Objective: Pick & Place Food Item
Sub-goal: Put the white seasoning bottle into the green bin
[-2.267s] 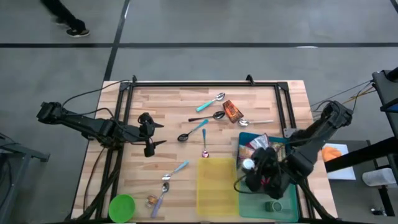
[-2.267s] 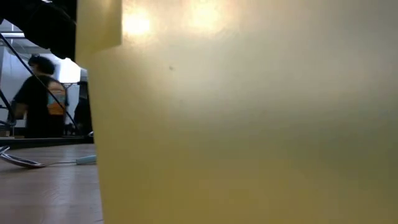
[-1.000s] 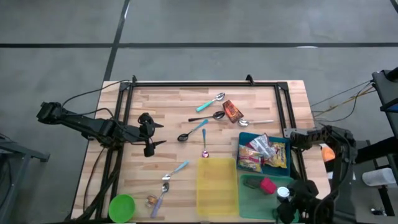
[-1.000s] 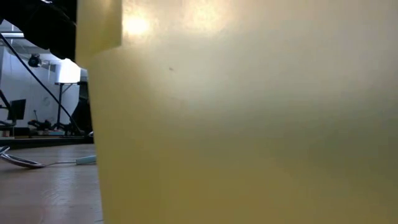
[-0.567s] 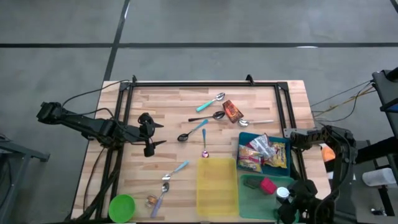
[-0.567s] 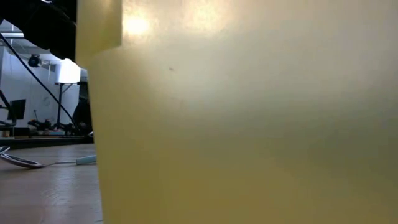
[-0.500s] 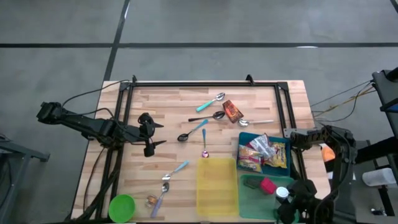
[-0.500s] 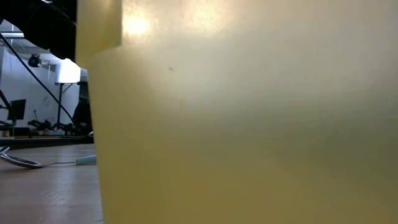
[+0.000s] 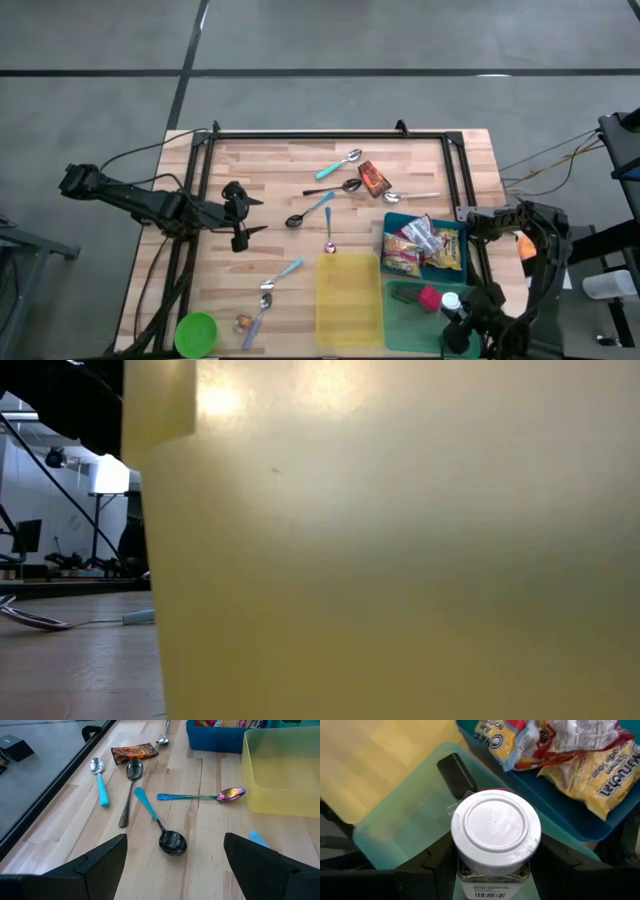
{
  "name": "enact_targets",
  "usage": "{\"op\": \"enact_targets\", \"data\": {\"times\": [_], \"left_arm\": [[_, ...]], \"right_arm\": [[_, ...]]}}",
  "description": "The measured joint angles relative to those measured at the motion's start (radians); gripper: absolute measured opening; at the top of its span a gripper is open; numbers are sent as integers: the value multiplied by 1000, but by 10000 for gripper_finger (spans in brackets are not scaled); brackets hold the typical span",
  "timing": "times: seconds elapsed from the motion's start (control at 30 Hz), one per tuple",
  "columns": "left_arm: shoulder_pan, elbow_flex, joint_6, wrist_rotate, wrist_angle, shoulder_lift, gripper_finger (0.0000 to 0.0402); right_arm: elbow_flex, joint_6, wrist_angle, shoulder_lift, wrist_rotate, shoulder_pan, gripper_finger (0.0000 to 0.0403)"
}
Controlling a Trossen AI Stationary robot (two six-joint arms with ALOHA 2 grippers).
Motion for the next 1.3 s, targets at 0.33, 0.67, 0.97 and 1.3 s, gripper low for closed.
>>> {"op": "enact_targets", "data": {"times": [0.33,0.67,0.97,1.3], "left_arm": [[0,0,0,0,0,0,335],[0,0,0,0,0,0,335],[0,0,0,0,0,0,335],[0,0,0,0,0,0,335]], "right_arm": [[-12,32,42,62,0,0,207],[-4,35,46,187,-28,1,193],[28,31,49,257,-29,1,226],[28,28,53,246,-23,0,229]]}}
